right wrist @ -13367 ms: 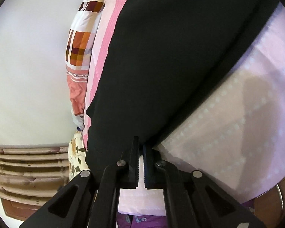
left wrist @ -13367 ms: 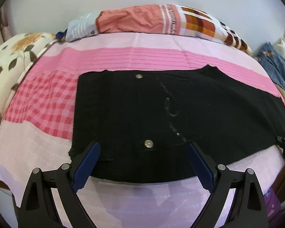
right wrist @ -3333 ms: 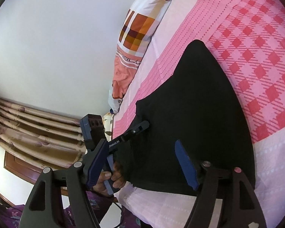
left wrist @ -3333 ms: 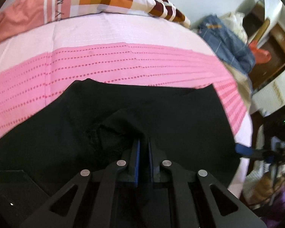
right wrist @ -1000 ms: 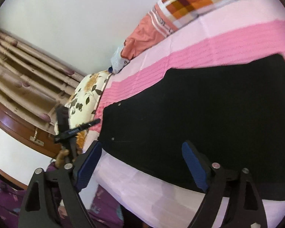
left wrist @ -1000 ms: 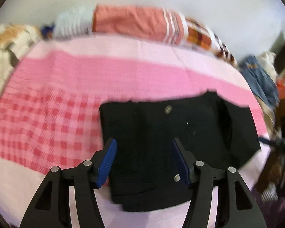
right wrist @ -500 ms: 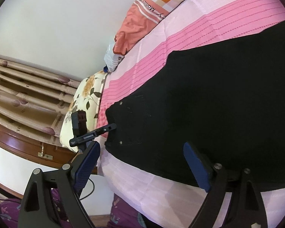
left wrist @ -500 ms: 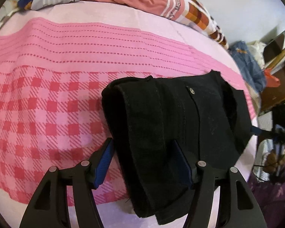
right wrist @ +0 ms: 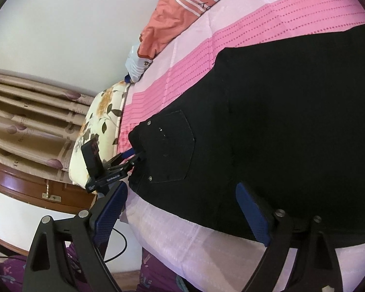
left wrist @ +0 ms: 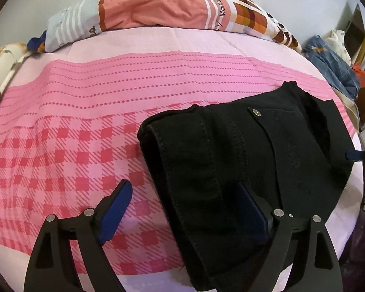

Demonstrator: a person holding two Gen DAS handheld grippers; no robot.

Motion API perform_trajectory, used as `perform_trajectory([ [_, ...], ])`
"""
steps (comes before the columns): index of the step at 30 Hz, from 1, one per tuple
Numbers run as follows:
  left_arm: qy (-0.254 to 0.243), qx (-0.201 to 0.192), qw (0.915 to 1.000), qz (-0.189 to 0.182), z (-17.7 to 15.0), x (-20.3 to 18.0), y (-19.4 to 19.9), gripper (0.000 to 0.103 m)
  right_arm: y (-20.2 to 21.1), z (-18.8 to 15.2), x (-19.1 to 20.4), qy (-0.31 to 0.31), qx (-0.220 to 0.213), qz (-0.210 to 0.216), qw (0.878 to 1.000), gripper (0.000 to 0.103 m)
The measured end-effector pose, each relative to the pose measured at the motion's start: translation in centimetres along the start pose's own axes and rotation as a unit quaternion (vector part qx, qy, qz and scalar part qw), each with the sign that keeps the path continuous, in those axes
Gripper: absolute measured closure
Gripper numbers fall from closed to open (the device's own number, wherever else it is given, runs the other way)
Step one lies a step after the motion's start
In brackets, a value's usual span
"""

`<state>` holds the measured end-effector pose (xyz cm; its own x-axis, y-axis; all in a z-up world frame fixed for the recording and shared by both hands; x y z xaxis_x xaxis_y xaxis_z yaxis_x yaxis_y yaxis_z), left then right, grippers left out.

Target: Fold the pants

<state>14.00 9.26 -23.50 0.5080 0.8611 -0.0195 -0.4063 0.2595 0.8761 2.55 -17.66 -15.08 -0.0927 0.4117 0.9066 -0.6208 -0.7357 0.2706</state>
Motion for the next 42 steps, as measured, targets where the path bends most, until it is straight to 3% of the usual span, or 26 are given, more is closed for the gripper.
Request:
perform_trajectory([
  [10,-0.009,-0.003,0.9999,0.010,0.3,-0.1,-0.1,0.010,-1.6,-0.2,0.0,-0.003,0.016,-0.011,1.000,0.014],
  [16,0.002,0.010,0.9999,-0.007,0.3,0.3,-0.5,0.008,-1.7,-0.2,-0.1,-0.006,0.016,-0.012,1.000,0.014],
  [19,0.019,0.020,0.9982,-0.053,0.3,0.7,-0.5,0.008,-1.6,-0.2,-0.3,-0.009,0.017,-0.012,1.000,0.014],
  [20,0.023,0.026,0.9950,-0.093,0.4,0.7,-0.3,0.007,-1.6,-0.2,-0.4,-0.011,0.017,-0.012,1.000,0.014],
  [22,0.040,0.039,0.9830,-0.174,0.4,0.8,0.0,0.005,-1.5,-0.2,-0.6,-0.013,0.017,-0.011,1.000,0.014],
  [24,0.062,0.056,0.9699,-0.229,0.4,1.0,0.1,0.005,-1.4,-0.2,-0.6,-0.016,0.016,-0.010,1.000,0.014],
  [27,0.082,0.070,0.9579,-0.266,0.6,1.6,0.0,0.005,-1.4,-0.3,-0.6,-0.016,0.015,-0.009,1.000,0.014],
  [30,0.080,0.081,0.9550,-0.274,0.8,1.3,-0.1,0.005,-1.5,-0.3,-0.8,-0.020,0.015,-0.006,1.000,0.011],
  [34,0.058,0.085,0.9603,-0.260,1.3,0.4,-0.3,0.003,-2.0,-0.4,-0.7,-0.022,0.017,-0.005,1.000,0.011],
  [37,0.082,0.096,0.9604,-0.248,2.1,0.4,-0.8,0.003,-2.1,-0.6,-0.3,-0.015,0.020,-0.004,1.000,0.011],
  [40,0.042,0.080,0.9737,-0.209,2.0,-1.0,-0.6,0.005,-2.3,-0.6,-0.2,-0.014,0.022,-0.006,1.000,0.010],
  [42,0.014,0.070,0.9750,-0.210,1.4,-2.5,-0.4,0.012,-2.4,-0.6,-0.3,-0.018,0.020,-0.003,1.000,0.009],
])
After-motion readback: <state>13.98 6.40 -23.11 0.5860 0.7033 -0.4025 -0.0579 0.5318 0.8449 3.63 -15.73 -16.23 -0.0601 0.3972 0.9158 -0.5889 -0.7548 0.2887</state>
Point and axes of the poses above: each gripper's, at about its wrist camera, not at the fingertips, and y roughly against the way its jaws point, x to its left, z to its top, the point moved 6 cm from there along -y, roughly the way its jaws point, and after that the axes turned 10 degrees about z, right-handed, at the moved point
